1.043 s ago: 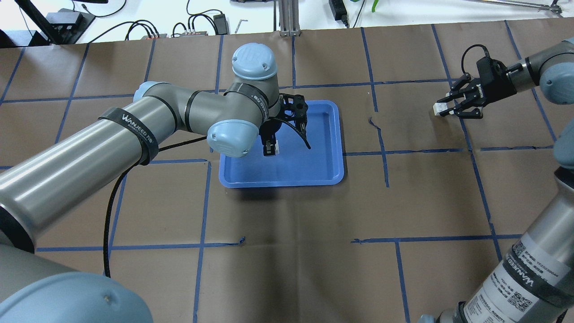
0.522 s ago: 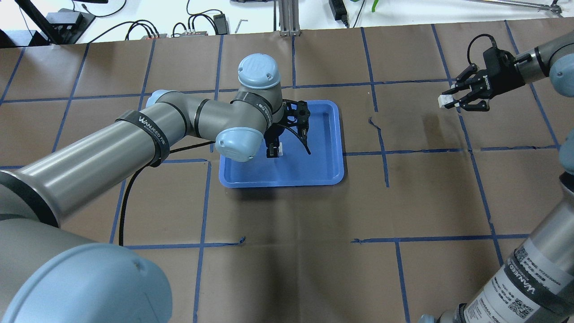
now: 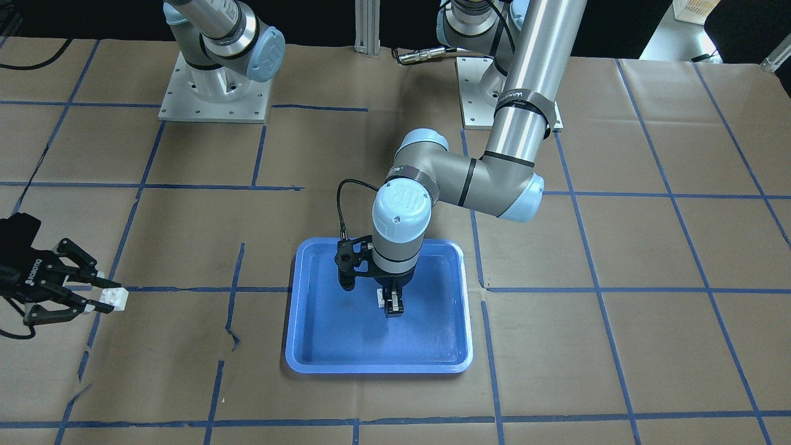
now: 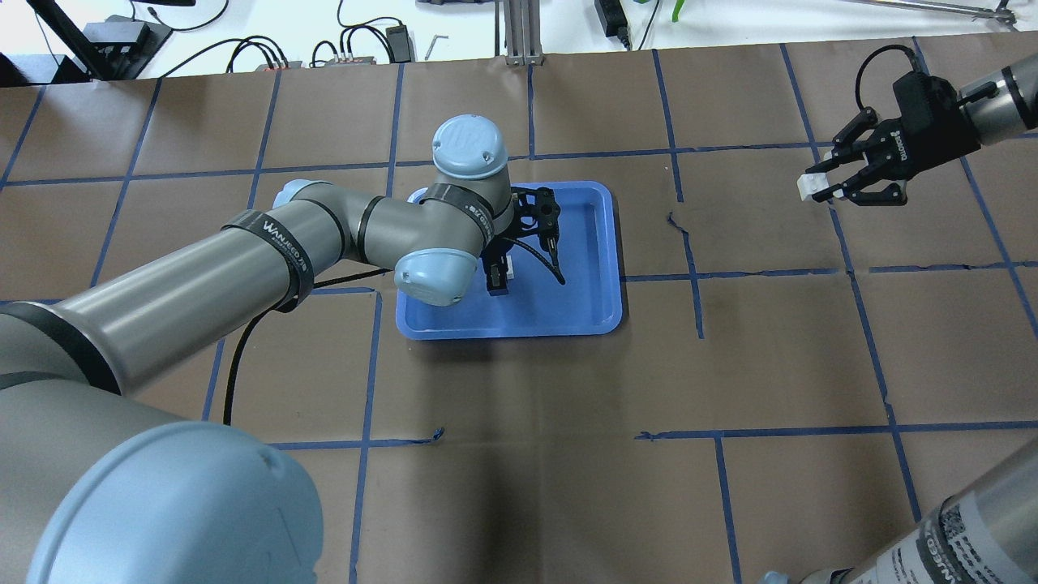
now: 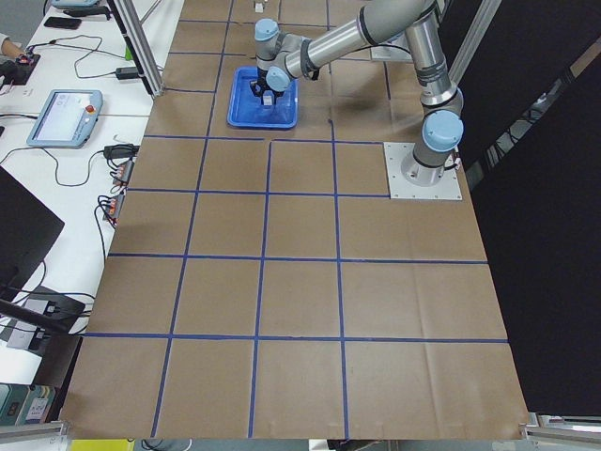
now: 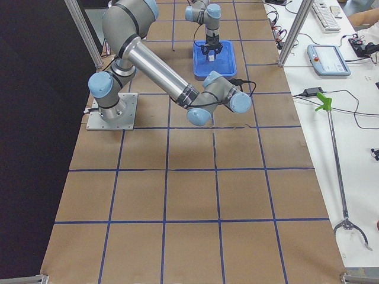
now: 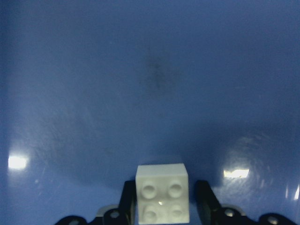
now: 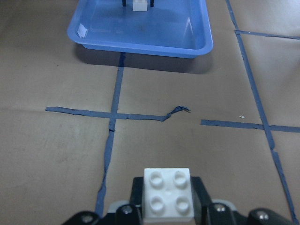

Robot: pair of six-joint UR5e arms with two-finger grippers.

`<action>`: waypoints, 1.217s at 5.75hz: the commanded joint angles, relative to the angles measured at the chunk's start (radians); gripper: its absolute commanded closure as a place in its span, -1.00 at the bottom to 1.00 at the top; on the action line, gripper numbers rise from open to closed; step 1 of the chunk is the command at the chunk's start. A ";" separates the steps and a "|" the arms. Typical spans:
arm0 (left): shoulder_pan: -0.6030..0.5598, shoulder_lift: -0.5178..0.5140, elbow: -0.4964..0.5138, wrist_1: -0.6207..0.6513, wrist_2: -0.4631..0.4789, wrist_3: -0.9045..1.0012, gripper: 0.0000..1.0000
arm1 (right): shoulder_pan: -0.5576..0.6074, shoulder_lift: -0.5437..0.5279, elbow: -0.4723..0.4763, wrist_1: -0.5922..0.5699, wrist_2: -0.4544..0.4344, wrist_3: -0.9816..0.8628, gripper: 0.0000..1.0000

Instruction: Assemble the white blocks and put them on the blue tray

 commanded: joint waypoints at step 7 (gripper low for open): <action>0.129 0.495 0.145 -0.750 -0.059 -0.029 -0.99 | 0.330 -0.056 0.214 -0.433 0.077 0.445 0.39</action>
